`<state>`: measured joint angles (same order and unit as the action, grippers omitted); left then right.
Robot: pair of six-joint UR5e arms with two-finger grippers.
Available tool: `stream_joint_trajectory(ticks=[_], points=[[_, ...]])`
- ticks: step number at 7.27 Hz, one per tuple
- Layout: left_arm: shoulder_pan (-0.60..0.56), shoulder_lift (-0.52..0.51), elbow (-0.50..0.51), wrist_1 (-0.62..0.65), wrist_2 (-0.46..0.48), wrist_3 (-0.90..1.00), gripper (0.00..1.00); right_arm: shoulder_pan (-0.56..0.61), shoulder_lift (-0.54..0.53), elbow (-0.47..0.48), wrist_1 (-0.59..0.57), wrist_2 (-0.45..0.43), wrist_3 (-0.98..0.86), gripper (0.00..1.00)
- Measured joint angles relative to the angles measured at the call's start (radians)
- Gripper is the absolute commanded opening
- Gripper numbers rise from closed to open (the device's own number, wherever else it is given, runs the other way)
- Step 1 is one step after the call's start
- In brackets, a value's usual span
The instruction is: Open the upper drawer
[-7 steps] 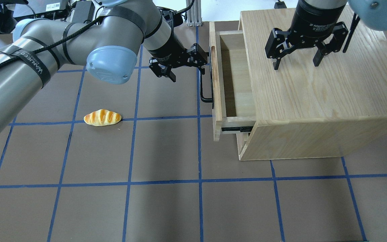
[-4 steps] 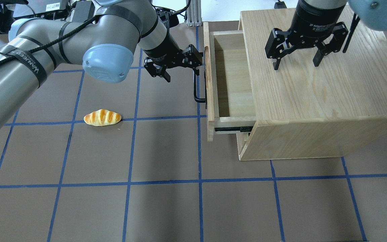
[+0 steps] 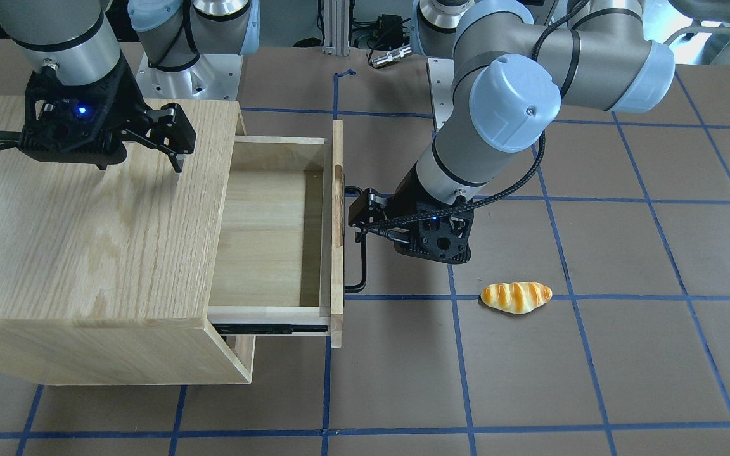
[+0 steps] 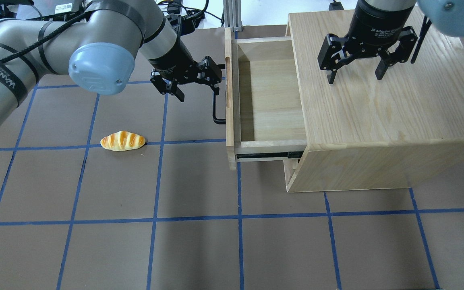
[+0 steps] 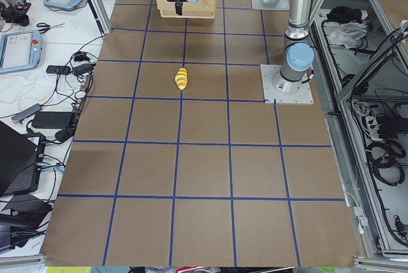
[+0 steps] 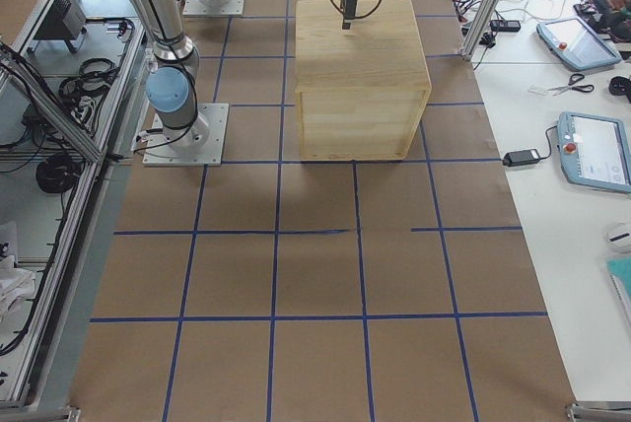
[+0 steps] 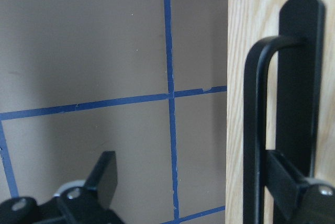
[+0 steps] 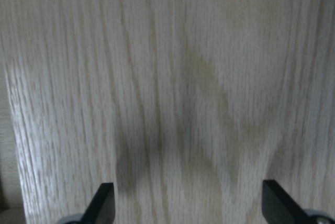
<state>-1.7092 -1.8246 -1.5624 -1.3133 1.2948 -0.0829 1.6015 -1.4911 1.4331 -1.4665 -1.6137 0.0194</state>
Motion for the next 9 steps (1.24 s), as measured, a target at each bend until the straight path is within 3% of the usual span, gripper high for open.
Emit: stream_joint_trajectory(ticks=[7, 9], points=[[0.073, 0.044, -0.031, -0.033, 0.027, 0.087, 1.0, 0.0, 0.0, 0.0, 0.0, 0.0, 0.0, 1.0], [0.085, 0.094, -0.004, -0.128, 0.044, 0.097, 1.0, 0.0, 0.0, 0.0, 0.0, 0.0, 0.0, 1.0]])
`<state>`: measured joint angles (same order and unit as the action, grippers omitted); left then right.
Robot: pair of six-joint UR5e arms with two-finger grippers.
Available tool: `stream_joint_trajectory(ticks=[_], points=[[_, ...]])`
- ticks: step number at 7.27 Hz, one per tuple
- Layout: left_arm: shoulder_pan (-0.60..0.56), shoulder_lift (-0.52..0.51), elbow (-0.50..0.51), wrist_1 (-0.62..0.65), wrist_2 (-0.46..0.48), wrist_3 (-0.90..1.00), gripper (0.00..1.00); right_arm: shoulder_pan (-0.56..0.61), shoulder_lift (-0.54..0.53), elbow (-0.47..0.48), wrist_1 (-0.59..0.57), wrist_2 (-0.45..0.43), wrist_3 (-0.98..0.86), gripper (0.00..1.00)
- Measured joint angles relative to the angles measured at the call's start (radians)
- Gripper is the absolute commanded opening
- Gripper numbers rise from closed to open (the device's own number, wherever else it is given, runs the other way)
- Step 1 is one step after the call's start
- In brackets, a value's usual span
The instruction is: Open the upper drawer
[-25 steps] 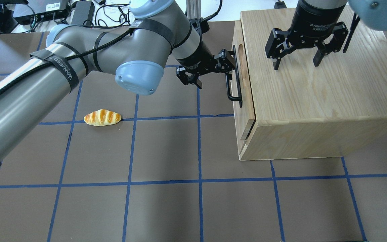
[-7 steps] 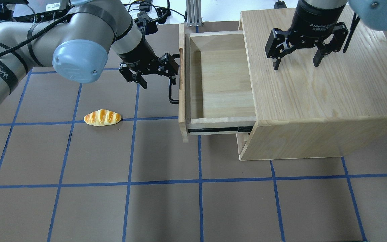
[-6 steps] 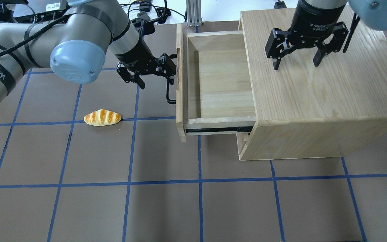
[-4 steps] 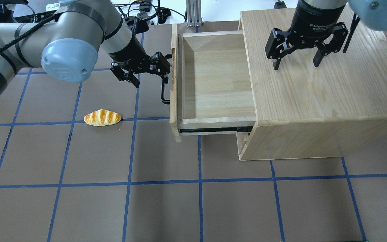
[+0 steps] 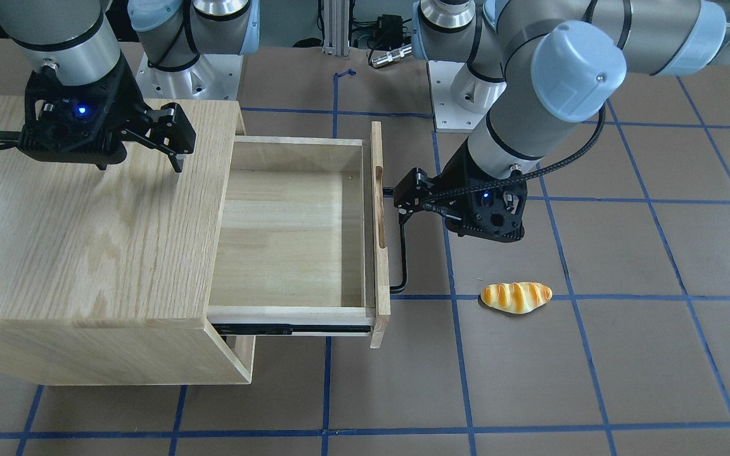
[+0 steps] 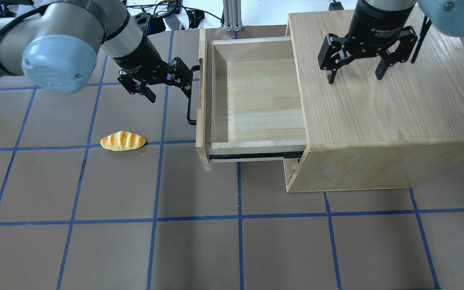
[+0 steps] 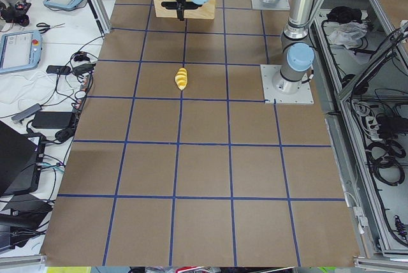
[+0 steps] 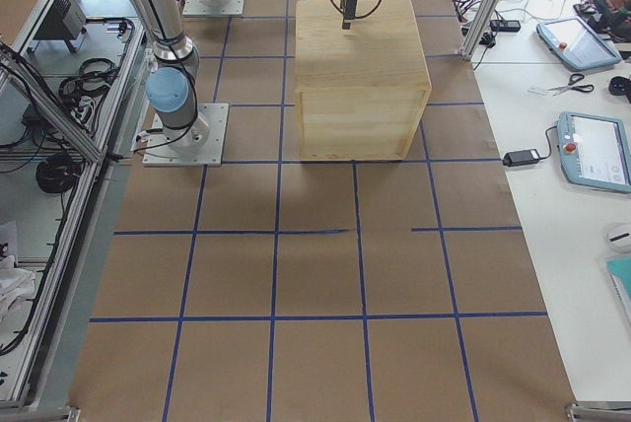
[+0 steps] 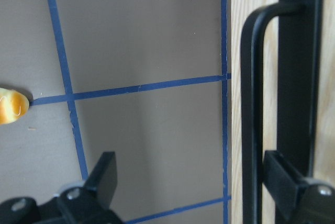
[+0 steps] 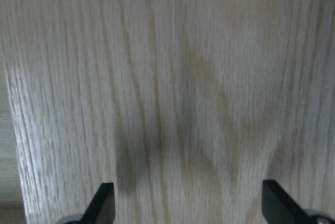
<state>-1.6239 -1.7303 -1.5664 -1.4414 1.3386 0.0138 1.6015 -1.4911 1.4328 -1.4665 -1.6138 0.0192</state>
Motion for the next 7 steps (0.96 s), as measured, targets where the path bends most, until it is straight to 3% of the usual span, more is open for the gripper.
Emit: stream_joint_trajectory(ticks=[4, 7], points=[[0.067, 0.156, 0.07, -0.22, 0.215, 0.06, 1.0, 0.0, 0.0, 0.0, 0.0, 0.0, 0.0, 1.0], [0.079, 0.182, 0.061, -0.226, 0.247, 0.078, 1.0, 0.0, 0.0, 0.0, 0.0, 0.0, 0.0, 1.0]])
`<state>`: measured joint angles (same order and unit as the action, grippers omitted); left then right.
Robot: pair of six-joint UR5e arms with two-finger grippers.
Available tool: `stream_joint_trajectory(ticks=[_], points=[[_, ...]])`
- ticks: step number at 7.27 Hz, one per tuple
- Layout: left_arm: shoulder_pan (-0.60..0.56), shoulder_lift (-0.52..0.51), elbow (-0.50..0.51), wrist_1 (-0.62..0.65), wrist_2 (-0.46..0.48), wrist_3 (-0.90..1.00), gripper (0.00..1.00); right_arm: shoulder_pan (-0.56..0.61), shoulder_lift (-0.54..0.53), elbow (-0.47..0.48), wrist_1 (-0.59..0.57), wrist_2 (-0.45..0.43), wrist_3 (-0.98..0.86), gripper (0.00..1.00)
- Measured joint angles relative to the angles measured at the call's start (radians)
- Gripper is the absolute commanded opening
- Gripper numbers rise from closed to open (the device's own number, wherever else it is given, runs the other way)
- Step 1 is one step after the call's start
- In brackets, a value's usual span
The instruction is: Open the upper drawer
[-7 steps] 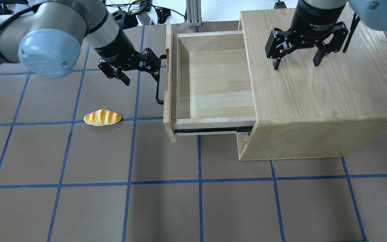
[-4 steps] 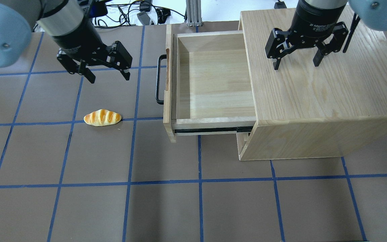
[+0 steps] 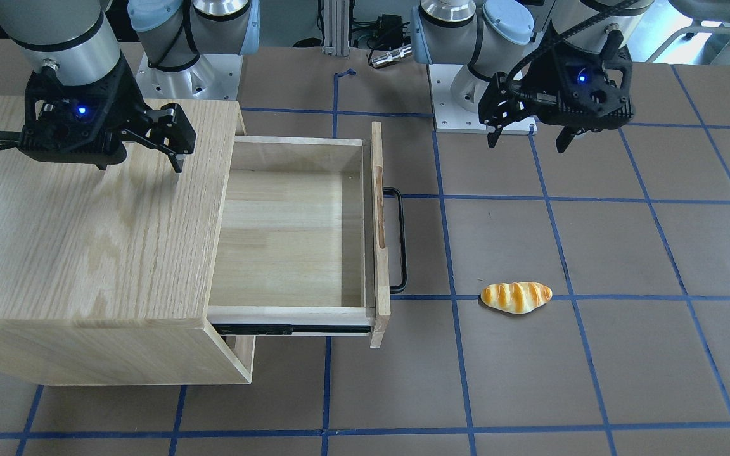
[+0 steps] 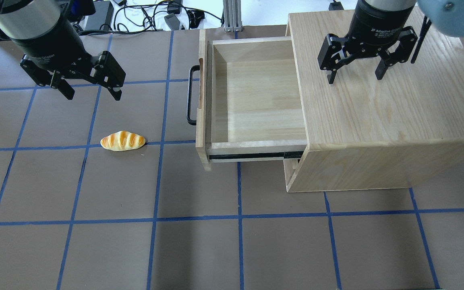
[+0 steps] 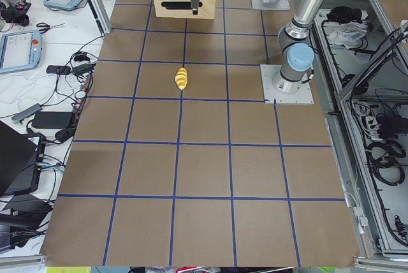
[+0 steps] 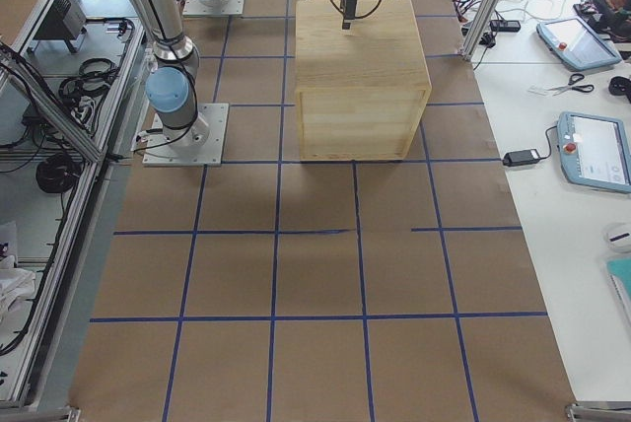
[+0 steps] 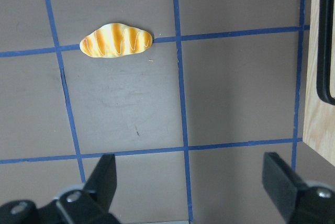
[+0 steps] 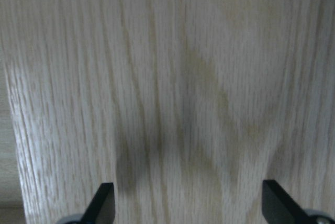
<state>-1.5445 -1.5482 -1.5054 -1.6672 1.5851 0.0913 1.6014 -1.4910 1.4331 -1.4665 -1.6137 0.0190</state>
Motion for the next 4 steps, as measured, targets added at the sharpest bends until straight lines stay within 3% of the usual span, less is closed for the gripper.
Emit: stream_joint_trajectory(ticks=[4], points=[[0.009, 0.0, 0.003, 0.043, 0.006, 0.004, 1.0, 0.0, 0.0, 0.0, 0.0, 0.0, 0.001, 1.0]])
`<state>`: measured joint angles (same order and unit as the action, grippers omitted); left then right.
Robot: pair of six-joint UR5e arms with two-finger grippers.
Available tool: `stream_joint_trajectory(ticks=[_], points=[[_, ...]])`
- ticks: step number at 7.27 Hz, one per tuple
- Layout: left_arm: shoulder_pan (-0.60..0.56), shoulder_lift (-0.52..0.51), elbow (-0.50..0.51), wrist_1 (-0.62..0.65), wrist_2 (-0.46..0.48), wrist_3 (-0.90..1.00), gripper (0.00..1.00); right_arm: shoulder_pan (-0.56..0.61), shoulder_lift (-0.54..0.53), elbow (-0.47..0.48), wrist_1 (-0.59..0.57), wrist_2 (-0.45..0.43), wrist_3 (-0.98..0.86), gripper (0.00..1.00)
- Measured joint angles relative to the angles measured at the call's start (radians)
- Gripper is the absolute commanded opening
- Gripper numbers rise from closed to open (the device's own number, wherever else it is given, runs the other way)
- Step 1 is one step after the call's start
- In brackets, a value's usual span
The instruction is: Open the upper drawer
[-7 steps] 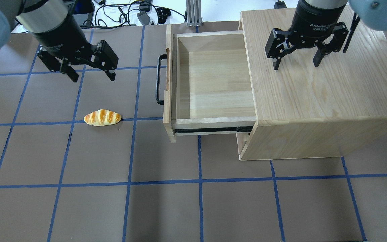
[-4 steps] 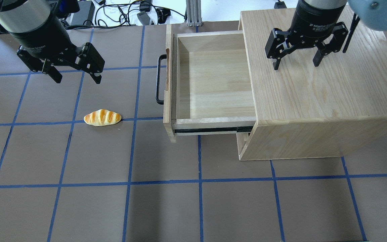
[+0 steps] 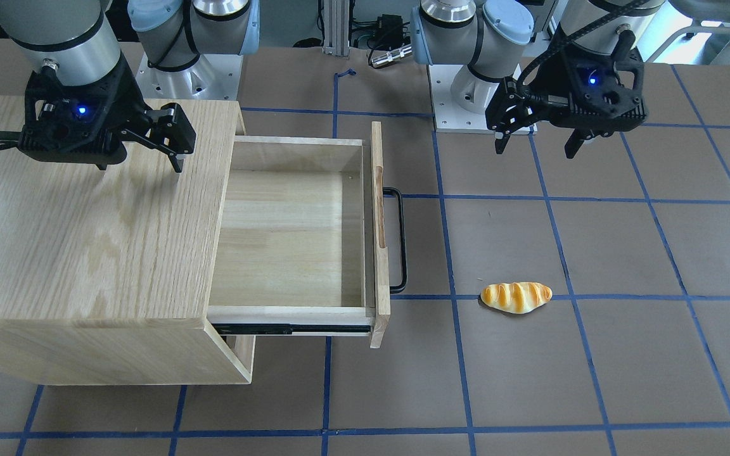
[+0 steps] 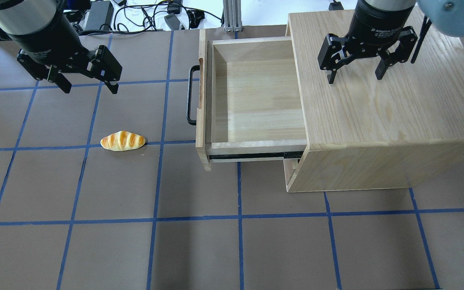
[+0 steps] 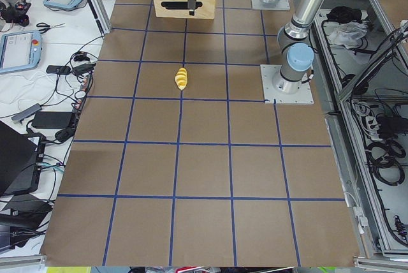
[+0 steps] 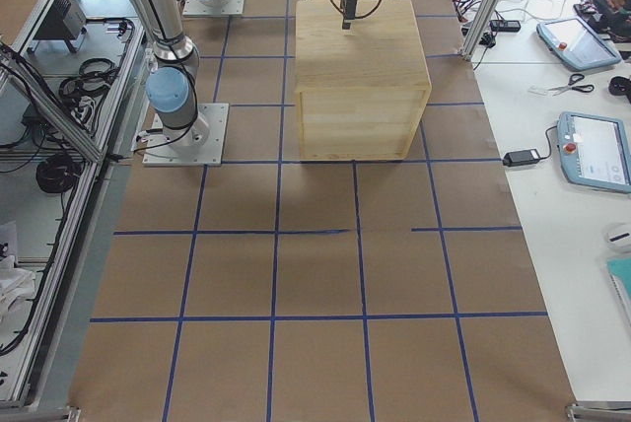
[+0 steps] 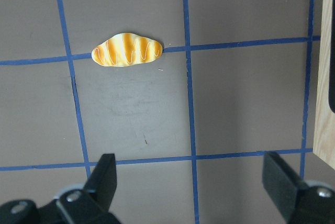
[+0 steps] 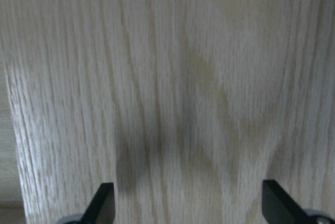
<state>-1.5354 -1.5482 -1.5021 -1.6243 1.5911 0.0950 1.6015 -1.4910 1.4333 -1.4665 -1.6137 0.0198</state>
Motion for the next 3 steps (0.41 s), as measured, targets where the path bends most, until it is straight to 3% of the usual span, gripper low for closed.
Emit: stream_joint_trajectory(ticks=[3], points=[[-0.001, -0.002, -0.006, 0.042, 0.001, -0.001, 1.0, 0.0, 0.0, 0.0, 0.0, 0.0, 0.0, 1.0]])
